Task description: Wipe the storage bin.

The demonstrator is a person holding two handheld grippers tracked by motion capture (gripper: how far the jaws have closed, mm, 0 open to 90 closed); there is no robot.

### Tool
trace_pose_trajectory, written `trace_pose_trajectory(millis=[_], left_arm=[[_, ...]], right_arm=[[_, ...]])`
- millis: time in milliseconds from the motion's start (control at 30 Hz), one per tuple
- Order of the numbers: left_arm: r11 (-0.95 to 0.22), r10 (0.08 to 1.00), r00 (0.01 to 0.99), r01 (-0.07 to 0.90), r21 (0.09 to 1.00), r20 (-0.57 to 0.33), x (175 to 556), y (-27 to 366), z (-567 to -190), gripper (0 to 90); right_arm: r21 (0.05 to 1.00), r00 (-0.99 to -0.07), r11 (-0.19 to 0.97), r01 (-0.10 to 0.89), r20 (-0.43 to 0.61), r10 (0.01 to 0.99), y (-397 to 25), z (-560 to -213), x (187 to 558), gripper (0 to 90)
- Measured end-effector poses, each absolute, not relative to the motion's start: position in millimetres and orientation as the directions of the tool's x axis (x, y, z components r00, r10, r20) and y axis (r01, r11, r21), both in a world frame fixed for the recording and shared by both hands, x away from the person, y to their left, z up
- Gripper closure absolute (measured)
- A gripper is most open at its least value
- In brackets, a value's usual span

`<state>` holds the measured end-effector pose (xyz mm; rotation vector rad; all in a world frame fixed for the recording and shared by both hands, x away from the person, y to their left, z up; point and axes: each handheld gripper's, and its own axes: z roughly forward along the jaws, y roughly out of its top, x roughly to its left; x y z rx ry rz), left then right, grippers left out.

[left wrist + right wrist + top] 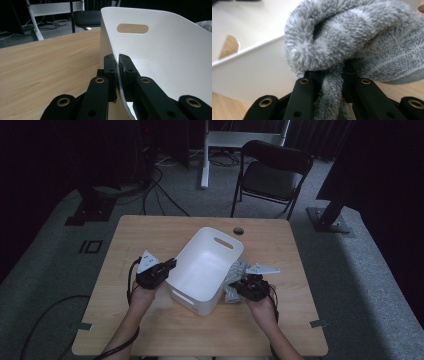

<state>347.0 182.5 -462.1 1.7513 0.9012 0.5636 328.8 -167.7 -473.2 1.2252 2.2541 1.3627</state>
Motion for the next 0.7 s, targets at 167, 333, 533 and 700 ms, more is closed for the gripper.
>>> trace_pose_trajectory(millis=[167,333,533,700], left_arm=[[-0.181,0.793,0.607,0.303,0.936,-0.043,347.0,181.8,-462.0,85.4],[-0.183,0.794,0.607,0.304,0.935,-0.042,346.9,181.3,-461.9,85.4],[-0.183,0.794,0.606,0.305,0.935,-0.043,346.9,181.0,-461.8,85.3],[-0.178,0.794,0.606,0.307,0.935,-0.048,347.1,181.0,-461.9,85.2]], right_arm=[[0.796,-0.608,0.217,0.565,0.224,0.762,-169.0,-483.8,333.3,76.6],[0.776,-0.596,0.219,0.592,0.238,0.767,-169.5,-495.3,337.6,76.6],[0.765,-0.588,0.224,0.604,0.238,0.773,-168.7,-500.9,339.9,76.6],[0.753,-0.582,0.233,0.615,0.234,0.778,-168.0,-506.6,341.4,76.6]])
